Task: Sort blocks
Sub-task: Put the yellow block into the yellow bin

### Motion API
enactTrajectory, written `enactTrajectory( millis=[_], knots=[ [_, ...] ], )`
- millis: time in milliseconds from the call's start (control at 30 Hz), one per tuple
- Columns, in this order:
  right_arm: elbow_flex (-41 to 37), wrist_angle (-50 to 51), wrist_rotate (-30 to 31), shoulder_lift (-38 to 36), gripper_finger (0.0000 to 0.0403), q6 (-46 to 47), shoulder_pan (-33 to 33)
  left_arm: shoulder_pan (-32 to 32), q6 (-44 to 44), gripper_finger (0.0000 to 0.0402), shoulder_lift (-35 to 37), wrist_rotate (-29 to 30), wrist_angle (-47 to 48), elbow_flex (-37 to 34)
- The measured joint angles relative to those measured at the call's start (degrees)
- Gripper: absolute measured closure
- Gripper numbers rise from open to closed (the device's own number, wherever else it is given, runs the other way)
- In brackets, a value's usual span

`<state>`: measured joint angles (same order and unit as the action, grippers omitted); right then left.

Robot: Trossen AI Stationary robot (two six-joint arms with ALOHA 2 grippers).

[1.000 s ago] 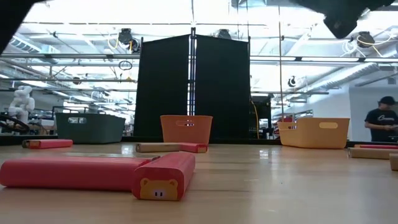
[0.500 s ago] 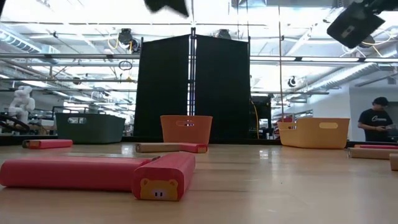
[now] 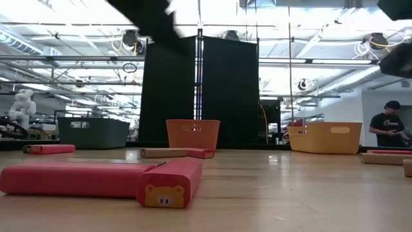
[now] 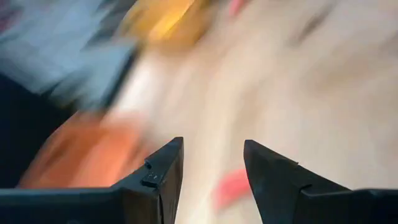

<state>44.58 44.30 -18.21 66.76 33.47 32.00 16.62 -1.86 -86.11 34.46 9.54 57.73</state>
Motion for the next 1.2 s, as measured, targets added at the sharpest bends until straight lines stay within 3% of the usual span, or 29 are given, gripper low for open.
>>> enactTrajectory(
  millis=[67,167,433,667,1033,1200],
  knots=[
    [0.0,-0.6,0.1,2.6,0.0181,1.0,1.2,-1.3,-6.0,0.0236,0.1,-7.6,-14.6,-3.4],
    [0.0,-0.1,0.1,6.4,0.0181,1.3,2.6,-3.0,-10.2,0.0236,-0.9,-13.7,-31.8,-7.1],
    [0.0,-0.5,-2.5,13.2,0.0181,-2.9,3.8,-6.5,-11.0,0.0236,-7.9,-20.8,-49.3,-8.6],
    [0.0,-2.4,3.5,17.3,0.0181,-3.9,6.5,-8.5,-13.4,0.0236,-9.7,-21.2,-53.0,-8.5],
    [0.0,-2.5,3.1,19.2,0.0181,-0.8,7.5,-10.5,-13.5,0.0236,-9.8,-21.2,-52.4,-8.5],
    [0.0,-3.2,3.3,19.3,0.0181,-4.4,7.5,-10.5,-13.5,0.0236,-9.8,-21.3,-52.4,-8.5]
  ],
)
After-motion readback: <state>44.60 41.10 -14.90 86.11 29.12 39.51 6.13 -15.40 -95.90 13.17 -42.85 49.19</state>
